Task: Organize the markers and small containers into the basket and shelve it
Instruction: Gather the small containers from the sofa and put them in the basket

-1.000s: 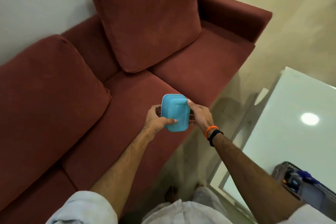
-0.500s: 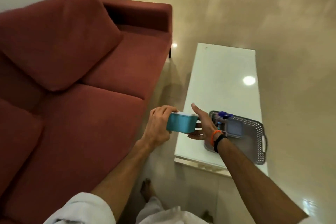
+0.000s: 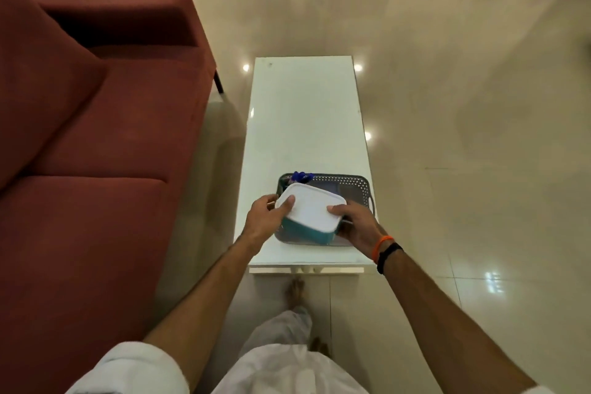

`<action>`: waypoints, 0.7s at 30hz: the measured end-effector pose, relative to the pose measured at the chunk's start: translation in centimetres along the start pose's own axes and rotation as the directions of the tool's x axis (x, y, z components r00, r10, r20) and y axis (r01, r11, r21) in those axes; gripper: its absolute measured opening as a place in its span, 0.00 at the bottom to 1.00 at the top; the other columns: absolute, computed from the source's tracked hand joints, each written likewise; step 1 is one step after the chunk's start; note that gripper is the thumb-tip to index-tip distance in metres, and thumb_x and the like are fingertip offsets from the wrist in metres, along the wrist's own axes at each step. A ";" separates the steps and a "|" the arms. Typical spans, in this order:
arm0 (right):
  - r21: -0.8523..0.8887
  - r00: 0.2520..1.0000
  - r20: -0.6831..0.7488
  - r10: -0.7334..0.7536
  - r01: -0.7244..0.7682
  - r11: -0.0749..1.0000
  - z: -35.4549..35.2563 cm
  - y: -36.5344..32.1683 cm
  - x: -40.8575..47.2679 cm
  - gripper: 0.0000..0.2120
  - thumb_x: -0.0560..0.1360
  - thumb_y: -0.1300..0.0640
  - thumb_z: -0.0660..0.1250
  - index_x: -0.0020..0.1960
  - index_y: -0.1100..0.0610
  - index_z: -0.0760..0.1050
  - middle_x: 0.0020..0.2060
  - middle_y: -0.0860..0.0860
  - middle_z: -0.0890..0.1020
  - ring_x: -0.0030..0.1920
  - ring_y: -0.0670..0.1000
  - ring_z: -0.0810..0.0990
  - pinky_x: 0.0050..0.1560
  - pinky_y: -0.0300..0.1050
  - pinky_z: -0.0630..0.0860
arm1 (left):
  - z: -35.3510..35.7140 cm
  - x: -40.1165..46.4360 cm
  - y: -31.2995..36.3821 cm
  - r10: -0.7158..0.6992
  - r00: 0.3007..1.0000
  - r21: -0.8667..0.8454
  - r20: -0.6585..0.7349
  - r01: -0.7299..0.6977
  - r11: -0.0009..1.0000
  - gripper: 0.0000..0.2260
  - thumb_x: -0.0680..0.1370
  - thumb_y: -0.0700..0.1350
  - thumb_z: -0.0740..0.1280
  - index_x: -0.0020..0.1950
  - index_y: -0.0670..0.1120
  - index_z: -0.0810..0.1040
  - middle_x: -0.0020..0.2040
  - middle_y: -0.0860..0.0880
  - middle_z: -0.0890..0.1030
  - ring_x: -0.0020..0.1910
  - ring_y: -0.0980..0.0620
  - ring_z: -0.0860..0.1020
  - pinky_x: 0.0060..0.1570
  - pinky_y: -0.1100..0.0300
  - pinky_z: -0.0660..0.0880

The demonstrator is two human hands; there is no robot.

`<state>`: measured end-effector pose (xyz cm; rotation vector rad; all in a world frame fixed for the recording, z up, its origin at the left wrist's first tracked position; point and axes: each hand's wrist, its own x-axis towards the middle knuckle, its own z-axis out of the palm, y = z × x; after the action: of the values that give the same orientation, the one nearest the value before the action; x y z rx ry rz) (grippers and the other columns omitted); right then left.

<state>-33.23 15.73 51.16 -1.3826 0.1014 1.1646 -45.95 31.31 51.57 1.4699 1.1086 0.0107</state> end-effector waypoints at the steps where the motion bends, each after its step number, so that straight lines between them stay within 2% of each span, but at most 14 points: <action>1: 0.006 1.000 0.003 0.004 -0.004 1.000 -0.9 -0.1 0.7 0.17 0.72 0.66 0.67 0.61 0.64 0.76 0.50 0.57 0.80 0.47 0.54 0.79 0.42 0.43 0.79 | 0.8 1.1 -0.1 -0.032 0.999 -0.015 0.018 0.032 0.999 0.28 0.73 0.55 0.71 0.68 0.42 0.72 0.64 0.44 0.77 0.61 0.44 0.77 0.59 0.46 0.78; 3: 0.021 1.000 -0.005 0.011 -0.011 1.000 -2.1 -0.2 1.7 0.18 0.73 0.67 0.66 0.62 0.64 0.75 0.51 0.57 0.81 0.48 0.55 0.79 0.43 0.43 0.79 | 2.0 2.7 -0.3 -0.077 0.995 -0.045 0.058 0.079 0.996 0.24 0.72 0.51 0.73 0.64 0.41 0.76 0.59 0.43 0.81 0.57 0.44 0.79 0.54 0.46 0.80; 5: 0.039 0.997 -0.073 0.020 -0.017 0.999 -3.3 -0.5 3.0 0.17 0.73 0.66 0.67 0.62 0.66 0.75 0.52 0.58 0.81 0.49 0.56 0.80 0.43 0.43 0.79 | 3.3 4.2 -0.1 -0.131 0.987 -0.086 0.094 0.139 0.987 0.21 0.71 0.47 0.74 0.61 0.40 0.78 0.57 0.42 0.82 0.56 0.43 0.80 0.50 0.48 0.81; 8: 0.064 0.977 -0.210 0.043 -0.030 0.997 -4.8 -0.7 4.6 0.15 0.74 0.63 0.70 0.58 0.71 0.75 0.50 0.60 0.82 0.46 0.56 0.81 0.37 0.41 0.80 | 4.8 5.7 0.4 -0.182 0.981 -0.109 0.071 0.189 0.976 0.05 0.74 0.39 0.71 0.49 0.44 0.81 0.54 0.42 0.82 0.56 0.42 0.80 0.49 0.49 0.81; 10: 0.046 0.965 -0.260 0.045 -0.034 0.998 -5.7 -0.7 5.7 0.12 0.74 0.63 0.70 0.55 0.69 0.76 0.47 0.59 0.82 0.44 0.55 0.82 0.34 0.40 0.79 | 5.6 6.7 0.9 -0.210 0.975 -0.092 0.070 0.216 0.972 0.05 0.74 0.36 0.70 0.44 0.46 0.80 0.53 0.42 0.82 0.54 0.43 0.80 0.48 0.50 0.81; 14: -0.090 0.939 -0.343 0.023 -0.057 0.994 -7.1 0.3 8.1 0.05 0.77 0.58 0.68 0.50 0.59 0.80 0.48 0.57 0.82 0.47 0.56 0.79 0.39 0.46 0.77 | 7.0 8.3 0.8 -0.282 0.958 -0.068 0.049 0.285 0.956 0.07 0.72 0.33 0.71 0.49 0.42 0.82 0.51 0.42 0.83 0.48 0.46 0.80 0.38 0.57 0.80; 16: -0.162 0.935 -0.355 0.003 -0.064 0.985 -7.5 0.6 9.3 0.05 0.76 0.57 0.68 0.51 0.56 0.80 0.50 0.56 0.82 0.49 0.57 0.79 0.48 0.54 0.80 | 7.8 9.3 0.5 -0.317 0.948 -0.064 0.024 0.318 0.946 0.07 0.72 0.33 0.71 0.47 0.43 0.82 0.52 0.42 0.83 0.50 0.45 0.81 0.42 0.54 0.81; 18: -0.181 0.934 -0.356 0.031 -0.102 0.978 -7.8 1.1 10.1 0.12 0.74 0.58 0.71 0.56 0.60 0.79 0.52 0.57 0.82 0.52 0.58 0.81 0.55 0.58 0.79 | 8.3 10.0 -0.4 -0.363 0.932 -0.079 -0.004 0.362 0.929 0.07 0.72 0.33 0.71 0.47 0.43 0.82 0.53 0.42 0.83 0.53 0.43 0.81 0.50 0.49 0.81; 21: -0.199 0.938 -0.329 0.105 -0.177 0.964 -9.0 2.4 12.1 0.11 0.73 0.60 0.72 0.53 0.65 0.79 0.51 0.60 0.83 0.49 0.58 0.82 0.55 0.58 0.80 | 9.4 11.2 -2.3 -0.425 0.904 -0.120 -0.041 0.418 0.901 0.09 0.73 0.32 0.69 0.51 0.41 0.82 0.54 0.41 0.83 0.54 0.42 0.80 0.55 0.45 0.80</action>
<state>-24.02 15.05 39.00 -1.7847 0.3098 1.0876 -35.74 30.57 40.86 1.1146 1.4411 -0.1838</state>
